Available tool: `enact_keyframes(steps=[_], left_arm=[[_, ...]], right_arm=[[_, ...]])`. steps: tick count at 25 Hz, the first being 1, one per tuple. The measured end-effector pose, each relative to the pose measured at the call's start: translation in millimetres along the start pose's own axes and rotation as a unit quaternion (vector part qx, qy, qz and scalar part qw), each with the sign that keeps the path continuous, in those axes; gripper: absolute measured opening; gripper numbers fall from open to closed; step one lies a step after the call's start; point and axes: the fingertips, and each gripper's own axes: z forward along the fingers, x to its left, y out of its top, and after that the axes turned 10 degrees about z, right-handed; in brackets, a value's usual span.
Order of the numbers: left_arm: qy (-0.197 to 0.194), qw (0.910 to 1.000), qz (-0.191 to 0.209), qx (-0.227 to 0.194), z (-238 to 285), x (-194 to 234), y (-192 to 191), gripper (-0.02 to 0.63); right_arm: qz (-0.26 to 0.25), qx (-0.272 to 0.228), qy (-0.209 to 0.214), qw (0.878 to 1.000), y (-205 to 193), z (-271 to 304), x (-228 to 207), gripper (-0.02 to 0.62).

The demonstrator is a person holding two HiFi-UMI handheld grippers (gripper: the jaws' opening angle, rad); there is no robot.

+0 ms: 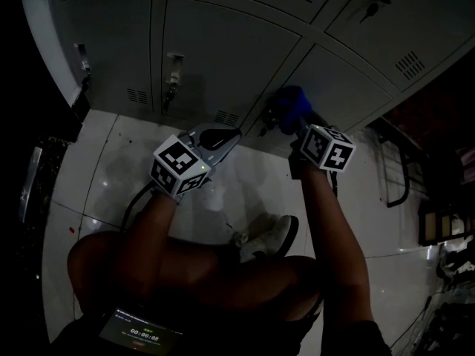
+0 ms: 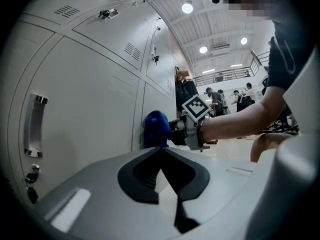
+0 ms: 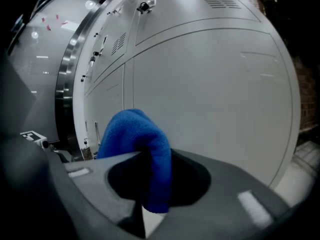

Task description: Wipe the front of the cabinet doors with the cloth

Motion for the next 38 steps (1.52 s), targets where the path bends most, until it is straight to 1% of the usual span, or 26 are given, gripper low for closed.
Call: enact_keyframes(steps=[5, 10, 17, 20, 23, 25, 27, 29, 32, 38], left_arm=[[0.0, 1.0, 0.001, 0.006, 0, -1, -3, 0.006], [-0.001, 0.9999, 0.002, 0.011, 1, -2, -6, 0.006], [-0.004, 0.9999, 0.004, 0.016, 2, -3, -9, 0.006], [-0.005, 0.9998, 0.004, 0.018, 3, -4, -10, 0.006], [-0.005, 0.9998, 0.005, 0.02, 3, -4, -10, 0.006], [-0.004, 0.9998, 0.005, 0.019, 3, -3, -10, 0.006], [-0.004, 0.9998, 0.004, 0.017, 3, -2, -9, 0.006], [-0.004, 0.9999, 0.003, 0.016, 3, -2, -9, 0.006], [-0.003, 0.9999, 0.002, 0.017, 2, -2, -9, 0.006], [-0.002, 0.9999, 0.0, 0.011, 2, -4, -5, 0.006]], right_arm=[[0.02, 0.001, -0.03, 0.999, -1, -20, -43, 0.075], [0.029, -0.005, -0.083, 0.996, 1, -48, -99, 0.075], [0.057, -0.022, -0.165, 0.984, 5, -92, -182, 0.075], [0.062, -0.029, -0.182, 0.981, 6, -102, -201, 0.075], [0.083, -0.037, -0.167, 0.982, 6, -103, -196, 0.075], [0.099, -0.04, -0.168, 0.98, 3, -105, -194, 0.075], [0.095, -0.041, -0.169, 0.98, -1, -109, -191, 0.075], [0.088, -0.04, -0.147, 0.984, -5, -107, -172, 0.075], [0.095, -0.027, -0.101, 0.99, -17, -95, -132, 0.075], [0.032, 0.012, -0.051, 0.998, -47, -51, -64, 0.075]])
